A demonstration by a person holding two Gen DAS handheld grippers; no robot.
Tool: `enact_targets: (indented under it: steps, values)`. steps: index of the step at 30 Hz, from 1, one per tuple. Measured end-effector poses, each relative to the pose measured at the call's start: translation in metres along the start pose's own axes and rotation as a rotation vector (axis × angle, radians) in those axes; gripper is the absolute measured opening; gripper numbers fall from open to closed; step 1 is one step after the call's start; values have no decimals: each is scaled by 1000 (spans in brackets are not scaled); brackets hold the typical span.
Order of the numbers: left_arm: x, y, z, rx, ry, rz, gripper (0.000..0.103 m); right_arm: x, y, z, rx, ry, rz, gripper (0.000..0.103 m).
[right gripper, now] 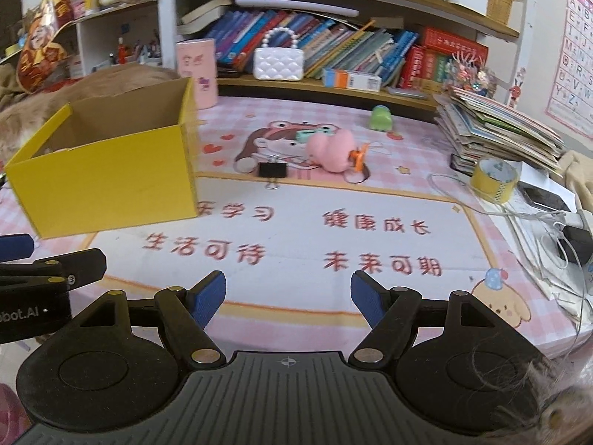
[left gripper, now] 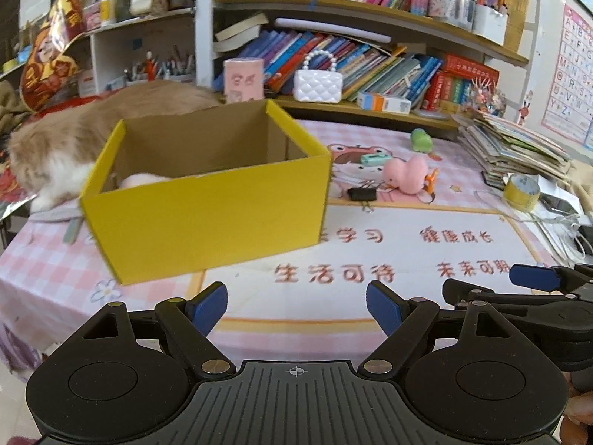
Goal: Organize objects
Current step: 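Withdraw both open tools from the box back toward the remaining toys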
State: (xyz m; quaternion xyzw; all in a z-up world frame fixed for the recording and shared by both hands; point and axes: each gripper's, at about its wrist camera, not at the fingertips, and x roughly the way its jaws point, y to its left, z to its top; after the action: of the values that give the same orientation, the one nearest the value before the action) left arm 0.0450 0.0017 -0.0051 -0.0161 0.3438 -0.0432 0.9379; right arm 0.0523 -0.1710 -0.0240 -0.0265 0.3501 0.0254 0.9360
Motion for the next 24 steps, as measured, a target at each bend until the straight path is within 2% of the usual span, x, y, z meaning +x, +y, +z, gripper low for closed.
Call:
enact_targets:
  steps: [14,24]
  values:
    - [59,-58,34,19,29,-46,84,43,-62,33,13,22,-34,72]
    - [94,-89,54,15,47,-29,84,79,-102,58,28,27,-24,72]
